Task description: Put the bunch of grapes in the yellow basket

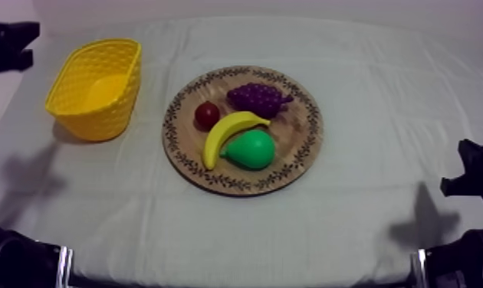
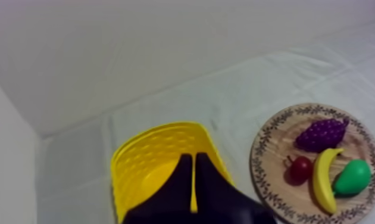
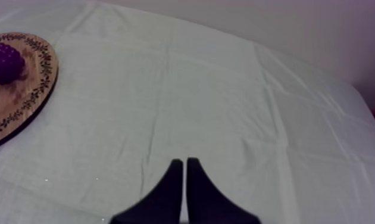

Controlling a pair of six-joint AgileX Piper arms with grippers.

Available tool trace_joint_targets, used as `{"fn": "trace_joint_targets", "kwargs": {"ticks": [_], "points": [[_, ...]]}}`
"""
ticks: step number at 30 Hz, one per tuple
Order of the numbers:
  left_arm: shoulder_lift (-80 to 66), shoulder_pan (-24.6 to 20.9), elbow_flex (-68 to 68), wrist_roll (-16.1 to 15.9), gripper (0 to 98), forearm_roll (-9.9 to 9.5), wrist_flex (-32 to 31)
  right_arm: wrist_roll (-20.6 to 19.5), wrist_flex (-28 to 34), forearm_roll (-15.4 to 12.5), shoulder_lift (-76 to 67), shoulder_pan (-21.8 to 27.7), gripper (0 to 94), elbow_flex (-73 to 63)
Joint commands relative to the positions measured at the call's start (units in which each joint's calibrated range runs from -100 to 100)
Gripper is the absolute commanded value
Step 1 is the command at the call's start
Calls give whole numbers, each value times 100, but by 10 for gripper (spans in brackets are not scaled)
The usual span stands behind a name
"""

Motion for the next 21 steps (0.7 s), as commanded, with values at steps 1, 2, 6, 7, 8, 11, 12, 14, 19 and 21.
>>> {"fn": "trace_joint_targets", "kwargs": {"ticks": [1,2,6,7,8,11,12,14,19,21], "points": [[599,147,-537,60,0,-103,153,1,0,0,-2,2,2,4],[742,215,-684,97,0,-159,242,1,0,0,-2,2,2,4],[1273,472,-1465,179,0,-272,812,1,0,0,-2,2,2,4],[1399,538,-1691,185,0,-284,976,1,0,0,-2,2,2,4],[1522,606,-1913,177,0,-292,1127,1,0,0,-2,2,2,4],[1862,797,-2539,139,0,-324,1492,1,0,0,-2,2,2,4],[1977,848,-2748,140,0,-333,1625,1,0,0,-2,2,2,4],[2212,924,-3176,176,0,-344,1900,1,0,0,-2,2,2,4],[2826,1143,-4137,121,0,-354,2426,1,0,0,-2,2,2,4],[3081,1203,-4429,36,0,-315,2585,1,0,0,-2,2,2,4]]}}
